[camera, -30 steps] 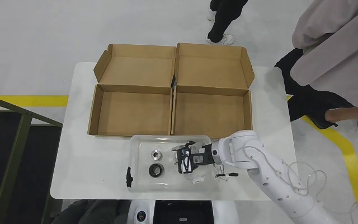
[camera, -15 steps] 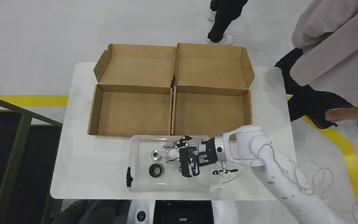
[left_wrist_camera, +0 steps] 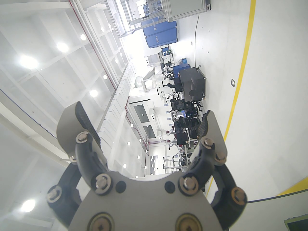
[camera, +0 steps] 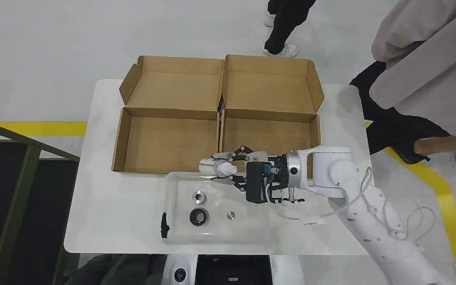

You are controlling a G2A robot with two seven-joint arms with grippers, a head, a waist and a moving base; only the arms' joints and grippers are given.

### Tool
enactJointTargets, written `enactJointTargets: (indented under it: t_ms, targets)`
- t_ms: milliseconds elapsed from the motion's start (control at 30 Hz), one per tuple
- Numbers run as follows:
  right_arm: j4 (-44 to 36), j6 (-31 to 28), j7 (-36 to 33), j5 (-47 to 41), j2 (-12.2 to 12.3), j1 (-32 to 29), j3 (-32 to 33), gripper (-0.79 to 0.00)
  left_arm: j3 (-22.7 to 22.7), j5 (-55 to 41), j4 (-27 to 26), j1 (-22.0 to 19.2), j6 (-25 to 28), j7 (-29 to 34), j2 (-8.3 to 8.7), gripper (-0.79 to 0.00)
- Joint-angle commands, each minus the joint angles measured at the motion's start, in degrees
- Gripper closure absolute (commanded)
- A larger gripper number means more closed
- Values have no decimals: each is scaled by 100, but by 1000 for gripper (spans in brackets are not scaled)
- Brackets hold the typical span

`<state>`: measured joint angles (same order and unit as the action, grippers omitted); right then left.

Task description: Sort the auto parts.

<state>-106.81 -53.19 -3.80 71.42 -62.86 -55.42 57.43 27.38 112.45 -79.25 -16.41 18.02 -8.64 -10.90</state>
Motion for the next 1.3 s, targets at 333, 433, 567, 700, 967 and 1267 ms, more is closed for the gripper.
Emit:
enactJointTargets:
  t_ms: [333, 433, 567, 700, 967, 1267]
  targets:
    - [956, 292, -259, -492, -54, 394, 98, 0, 0, 0, 0, 0, 0, 0, 0, -785]
    - [1204, 327, -380, -544, -62, 523, 124, 0, 0, 0, 0, 0, 0, 0, 0, -785]
    - [1457, 302, -446, -530, -82, 689, 94, 0, 0, 0, 0, 0, 0, 0, 0, -785]
    - [1756, 299, -581, -488, -113, 856, -6, 0, 0, 0, 0, 0, 0, 0, 0, -785]
    - [2500, 411, -729, -489, -252, 1257, -405, 0, 0, 0, 0, 0, 0, 0, 0, -785]
    - [3276, 464, -851, -465, -428, 1739, -791, 0, 0, 0, 0, 0, 0, 0, 0, -785]
